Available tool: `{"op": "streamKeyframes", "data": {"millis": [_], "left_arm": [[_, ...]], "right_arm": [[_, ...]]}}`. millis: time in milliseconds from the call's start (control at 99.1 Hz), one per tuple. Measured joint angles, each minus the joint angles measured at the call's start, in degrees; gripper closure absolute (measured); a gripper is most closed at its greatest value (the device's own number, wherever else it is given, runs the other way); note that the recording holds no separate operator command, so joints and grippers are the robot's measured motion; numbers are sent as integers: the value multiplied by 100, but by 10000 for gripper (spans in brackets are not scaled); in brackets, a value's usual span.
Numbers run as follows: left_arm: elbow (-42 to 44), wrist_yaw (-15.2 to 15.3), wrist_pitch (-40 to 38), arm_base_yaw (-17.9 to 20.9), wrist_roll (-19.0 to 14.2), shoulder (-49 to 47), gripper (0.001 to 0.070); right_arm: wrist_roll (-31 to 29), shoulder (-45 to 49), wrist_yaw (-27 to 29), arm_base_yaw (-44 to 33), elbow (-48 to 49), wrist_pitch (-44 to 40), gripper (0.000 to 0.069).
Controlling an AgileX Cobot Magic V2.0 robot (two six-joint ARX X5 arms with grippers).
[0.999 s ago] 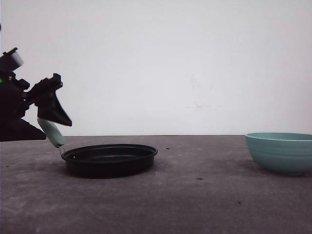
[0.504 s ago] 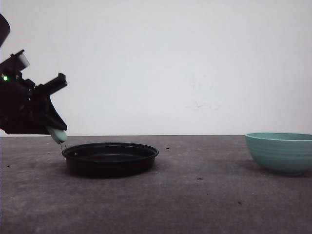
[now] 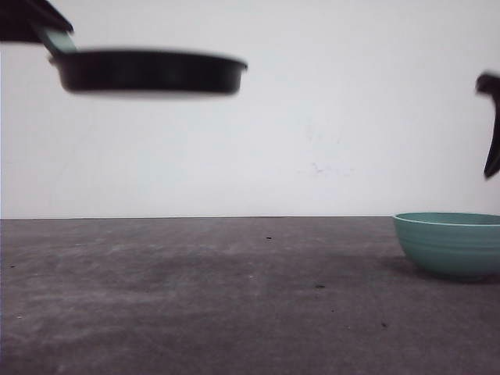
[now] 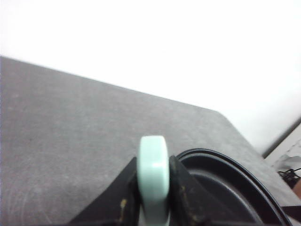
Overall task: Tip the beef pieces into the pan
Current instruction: 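Grasp the mint-green bowl rim with the right gripper and lift it, then tilt the bowl with the right gripper to pour beef into the raised pan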
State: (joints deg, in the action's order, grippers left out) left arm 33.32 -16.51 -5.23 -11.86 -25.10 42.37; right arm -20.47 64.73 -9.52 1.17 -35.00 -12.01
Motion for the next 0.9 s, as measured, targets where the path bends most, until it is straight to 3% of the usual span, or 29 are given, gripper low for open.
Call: {"op": "streamKeyframes", "data": {"millis": [161,464,666,898], "left_arm": [[0,-105,538,0,0,-623,656],[0,-304,992,-2,-11,-1134,656],[0,-431,1067,-2,-22,-1071,656],[4,-426,1154,-94,-129,-380,656]], "right_arm": [[-155,774,-127,0,0,439,366],[-380,1543,-101,0,0,986,653],[-323,1285,-105,17,-282,885,667],[284,275,-133,667,-1377,450,668]]}}
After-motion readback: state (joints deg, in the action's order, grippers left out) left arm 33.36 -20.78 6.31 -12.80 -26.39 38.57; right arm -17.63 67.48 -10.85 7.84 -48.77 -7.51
